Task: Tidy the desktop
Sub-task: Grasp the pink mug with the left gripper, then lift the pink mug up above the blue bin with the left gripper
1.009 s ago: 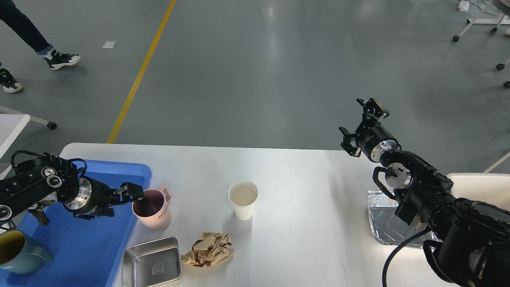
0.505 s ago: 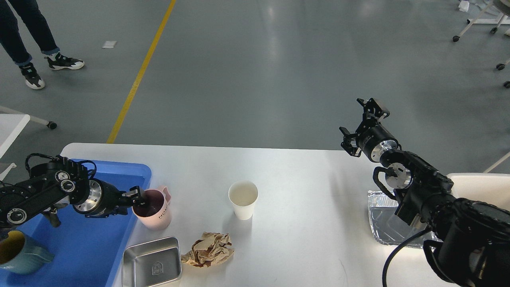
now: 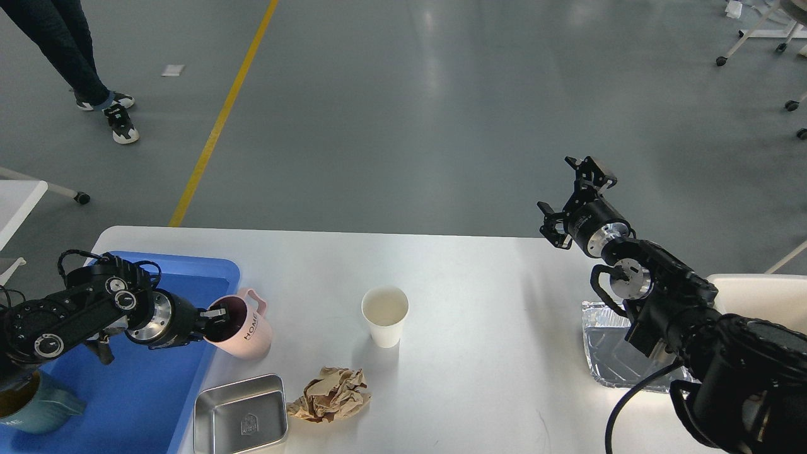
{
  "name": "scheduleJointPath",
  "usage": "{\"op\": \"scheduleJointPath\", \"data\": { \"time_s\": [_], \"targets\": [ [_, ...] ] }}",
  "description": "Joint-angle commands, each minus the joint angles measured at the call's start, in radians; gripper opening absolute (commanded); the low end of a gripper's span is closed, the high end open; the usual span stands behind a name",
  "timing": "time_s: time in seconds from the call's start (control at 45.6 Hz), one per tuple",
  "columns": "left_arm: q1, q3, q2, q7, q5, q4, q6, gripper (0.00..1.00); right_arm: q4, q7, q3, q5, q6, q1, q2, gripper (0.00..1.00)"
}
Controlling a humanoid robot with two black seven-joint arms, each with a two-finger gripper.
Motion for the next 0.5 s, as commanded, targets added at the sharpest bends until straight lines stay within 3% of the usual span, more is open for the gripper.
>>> {"op": "scheduleJointPath", "data": {
  "time_s": [0.0, 0.263, 0.483],
  "targets": [
    [-0.001, 0.000, 0.000, 0.004, 0.000, 0.001, 0.005, 0.00, 0.000, 0.000, 0.000, 0.000, 0.000, 0.000, 0.000, 1.00],
    [-0.005, 0.000, -0.008, 0.020, 0.000, 0.001, 0.020, 0.00, 0.000, 0.000, 0.000, 0.000, 0.000, 0.002, -0.003, 1.00],
    [-0.063, -0.001, -0.089, 0.136, -0.015, -0.004, -0.010, 0.00, -0.001, 0.000, 0.000, 0.000, -0.002, 0.005, -0.003, 1.00]
  ]
}}
